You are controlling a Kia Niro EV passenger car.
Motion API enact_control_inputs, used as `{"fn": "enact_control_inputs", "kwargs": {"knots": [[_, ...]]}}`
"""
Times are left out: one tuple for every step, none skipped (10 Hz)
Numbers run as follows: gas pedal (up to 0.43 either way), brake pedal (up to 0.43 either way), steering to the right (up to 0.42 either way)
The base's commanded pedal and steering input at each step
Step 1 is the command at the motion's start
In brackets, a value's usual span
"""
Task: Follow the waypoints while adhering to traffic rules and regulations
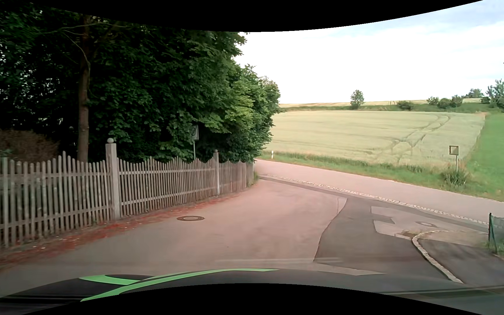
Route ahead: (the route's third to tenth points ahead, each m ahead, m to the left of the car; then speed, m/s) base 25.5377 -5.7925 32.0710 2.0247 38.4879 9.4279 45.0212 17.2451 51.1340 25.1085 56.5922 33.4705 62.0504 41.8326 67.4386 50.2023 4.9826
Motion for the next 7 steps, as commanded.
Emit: {"fn": "enact_control_inputs", "kwargs": {"knots": [[0.0, 0.262, 0.197], [0.0, 0.262, 0.204], [0.0, 0.262, 0.208], [0.0, 0.268, 0.21], [0.0, 0.262, 0.21], [0.0, 0.268, 0.211], [0.0, 0.268, 0.213]]}}
